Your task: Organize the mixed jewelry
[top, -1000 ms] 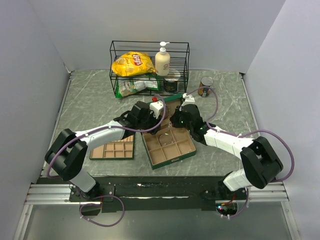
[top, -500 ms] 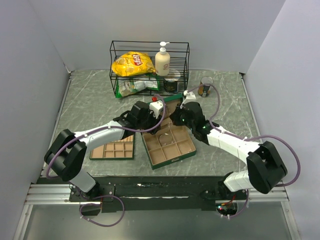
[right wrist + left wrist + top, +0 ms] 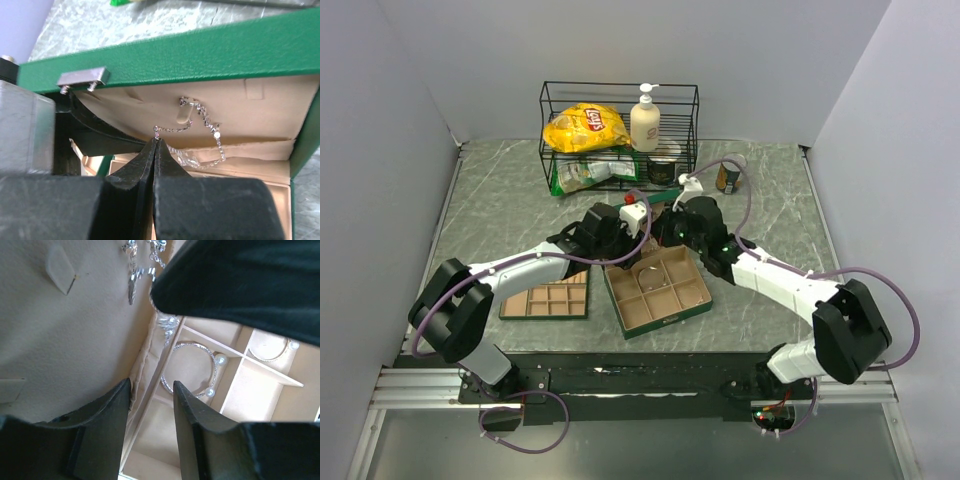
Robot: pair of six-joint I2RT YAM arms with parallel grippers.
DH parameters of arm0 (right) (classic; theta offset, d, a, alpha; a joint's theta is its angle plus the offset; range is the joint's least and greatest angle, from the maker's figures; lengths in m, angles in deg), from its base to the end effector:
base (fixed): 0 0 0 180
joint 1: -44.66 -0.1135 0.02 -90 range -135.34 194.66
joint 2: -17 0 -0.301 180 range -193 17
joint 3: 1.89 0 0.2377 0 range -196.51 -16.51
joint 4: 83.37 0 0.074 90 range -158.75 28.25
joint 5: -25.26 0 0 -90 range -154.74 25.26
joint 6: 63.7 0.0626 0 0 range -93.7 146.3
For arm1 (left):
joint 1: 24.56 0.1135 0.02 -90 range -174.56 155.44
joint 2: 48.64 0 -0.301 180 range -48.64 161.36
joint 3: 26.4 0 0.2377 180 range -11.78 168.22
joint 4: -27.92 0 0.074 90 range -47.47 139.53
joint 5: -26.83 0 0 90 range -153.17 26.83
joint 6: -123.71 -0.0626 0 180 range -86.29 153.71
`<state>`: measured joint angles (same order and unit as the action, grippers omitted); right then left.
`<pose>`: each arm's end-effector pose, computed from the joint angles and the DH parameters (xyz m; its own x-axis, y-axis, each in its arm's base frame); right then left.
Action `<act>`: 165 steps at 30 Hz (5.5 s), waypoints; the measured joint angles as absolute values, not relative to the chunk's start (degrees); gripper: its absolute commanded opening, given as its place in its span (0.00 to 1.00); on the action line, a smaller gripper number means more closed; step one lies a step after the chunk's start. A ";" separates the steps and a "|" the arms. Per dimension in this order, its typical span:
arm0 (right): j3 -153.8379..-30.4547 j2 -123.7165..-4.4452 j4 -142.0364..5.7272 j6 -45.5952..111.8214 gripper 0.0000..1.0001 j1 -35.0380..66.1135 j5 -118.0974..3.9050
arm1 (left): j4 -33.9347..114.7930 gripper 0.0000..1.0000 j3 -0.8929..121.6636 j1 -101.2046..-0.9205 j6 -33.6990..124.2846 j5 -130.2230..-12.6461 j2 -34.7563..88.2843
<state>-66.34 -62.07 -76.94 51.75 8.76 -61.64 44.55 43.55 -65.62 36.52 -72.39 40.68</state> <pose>0.2575 0.1906 0.3000 -0.5319 0.1447 -0.8344 -0.4406 0.7941 0.4186 0.2577 -0.2378 0.2558 -0.4792 0.3533 -0.8034 0.7235 0.6773 -0.1337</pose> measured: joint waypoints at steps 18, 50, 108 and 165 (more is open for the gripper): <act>-68.28 -69.46 -74.88 52.30 0.01 7.41 -64.25 | 45.67 0.41 43.55 -65.73 36.52 -73.24 39.58; -58.90 -60.78 -75.30 52.60 0.44 7.19 -66.93 | 46.06 0.42 43.55 -65.80 36.50 -73.44 39.56; -60.83 -70.37 -83.43 50.66 0.04 5.90 -67.70 | 45.39 0.44 43.44 -65.84 37.64 -73.46 39.56; -67.32 -64.89 -83.41 51.62 0.04 6.54 -67.00 | 45.45 0.34 43.15 -65.82 37.53 -73.83 39.58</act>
